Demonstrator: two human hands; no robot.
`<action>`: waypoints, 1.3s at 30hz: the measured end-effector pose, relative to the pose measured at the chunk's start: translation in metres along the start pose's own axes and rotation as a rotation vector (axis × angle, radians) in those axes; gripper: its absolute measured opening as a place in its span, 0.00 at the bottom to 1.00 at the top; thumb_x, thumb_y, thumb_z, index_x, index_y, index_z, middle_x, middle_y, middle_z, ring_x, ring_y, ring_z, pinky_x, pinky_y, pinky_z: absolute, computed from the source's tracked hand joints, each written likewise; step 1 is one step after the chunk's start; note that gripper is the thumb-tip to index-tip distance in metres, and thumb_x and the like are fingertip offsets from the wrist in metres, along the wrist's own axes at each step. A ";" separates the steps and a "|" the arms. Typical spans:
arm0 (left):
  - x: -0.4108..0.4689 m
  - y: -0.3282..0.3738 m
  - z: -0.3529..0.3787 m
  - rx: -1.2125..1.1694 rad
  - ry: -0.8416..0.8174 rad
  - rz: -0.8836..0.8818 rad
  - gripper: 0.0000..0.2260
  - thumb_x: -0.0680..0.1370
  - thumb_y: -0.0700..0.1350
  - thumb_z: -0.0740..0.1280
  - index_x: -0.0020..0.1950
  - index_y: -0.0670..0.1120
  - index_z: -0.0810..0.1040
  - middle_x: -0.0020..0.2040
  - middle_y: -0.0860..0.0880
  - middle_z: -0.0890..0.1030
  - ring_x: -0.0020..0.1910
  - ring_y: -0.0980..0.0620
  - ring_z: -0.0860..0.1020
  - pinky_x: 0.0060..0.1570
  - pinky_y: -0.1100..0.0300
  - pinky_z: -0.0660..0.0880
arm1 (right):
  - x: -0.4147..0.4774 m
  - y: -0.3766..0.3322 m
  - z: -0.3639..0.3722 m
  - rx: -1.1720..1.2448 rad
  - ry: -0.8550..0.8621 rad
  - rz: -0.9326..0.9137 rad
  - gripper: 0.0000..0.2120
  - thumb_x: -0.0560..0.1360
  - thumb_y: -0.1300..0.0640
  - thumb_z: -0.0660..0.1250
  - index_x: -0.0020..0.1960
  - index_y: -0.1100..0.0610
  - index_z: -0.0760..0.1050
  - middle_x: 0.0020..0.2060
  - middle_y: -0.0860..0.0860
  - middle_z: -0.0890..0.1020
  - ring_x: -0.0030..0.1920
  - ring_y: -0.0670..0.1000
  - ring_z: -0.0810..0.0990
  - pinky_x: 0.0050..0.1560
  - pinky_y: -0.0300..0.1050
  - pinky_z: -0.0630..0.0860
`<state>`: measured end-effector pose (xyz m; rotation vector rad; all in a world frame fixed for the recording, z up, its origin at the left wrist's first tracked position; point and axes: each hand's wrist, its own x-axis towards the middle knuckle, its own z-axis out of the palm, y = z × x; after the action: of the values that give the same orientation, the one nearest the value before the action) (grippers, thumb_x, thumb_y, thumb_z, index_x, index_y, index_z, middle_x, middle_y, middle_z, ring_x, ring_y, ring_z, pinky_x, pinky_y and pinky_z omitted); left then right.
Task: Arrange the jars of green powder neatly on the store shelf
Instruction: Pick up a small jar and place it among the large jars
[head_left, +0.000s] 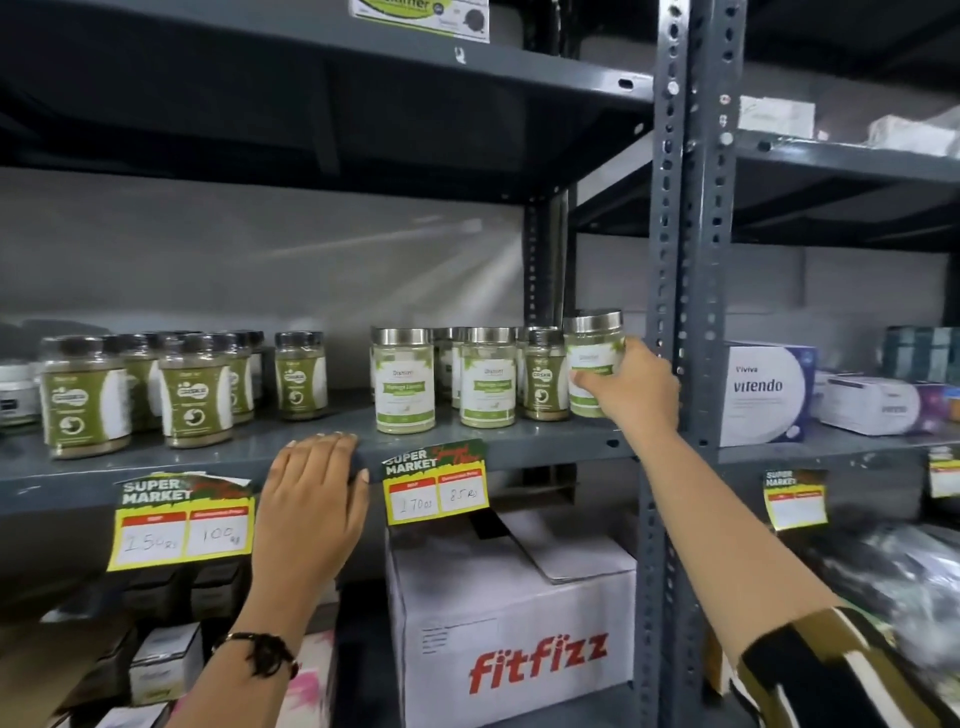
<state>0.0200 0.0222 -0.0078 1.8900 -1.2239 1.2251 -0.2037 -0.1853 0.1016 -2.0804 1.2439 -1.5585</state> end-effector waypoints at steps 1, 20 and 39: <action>0.000 0.000 -0.001 0.000 -0.005 -0.004 0.19 0.76 0.48 0.56 0.58 0.38 0.76 0.53 0.40 0.79 0.54 0.41 0.75 0.61 0.48 0.62 | 0.001 0.001 0.005 -0.025 -0.009 0.016 0.22 0.66 0.49 0.74 0.53 0.59 0.73 0.50 0.57 0.82 0.51 0.61 0.80 0.45 0.49 0.75; 0.000 0.000 -0.003 0.015 -0.045 -0.028 0.19 0.76 0.49 0.56 0.58 0.38 0.76 0.53 0.40 0.79 0.54 0.41 0.75 0.62 0.49 0.61 | -0.012 -0.006 0.020 -0.217 0.287 -0.337 0.25 0.74 0.55 0.66 0.68 0.65 0.66 0.51 0.61 0.82 0.46 0.62 0.82 0.39 0.50 0.77; 0.000 0.001 -0.004 0.006 -0.071 -0.039 0.19 0.76 0.49 0.56 0.58 0.38 0.75 0.53 0.40 0.79 0.54 0.41 0.75 0.62 0.48 0.62 | 0.023 -0.032 0.019 -0.252 -0.107 -0.478 0.17 0.68 0.49 0.73 0.50 0.56 0.71 0.45 0.51 0.81 0.56 0.56 0.77 0.74 0.58 0.40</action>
<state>0.0180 0.0248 -0.0064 1.9674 -1.2156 1.1515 -0.1706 -0.1885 0.1300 -2.7416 0.9952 -1.4971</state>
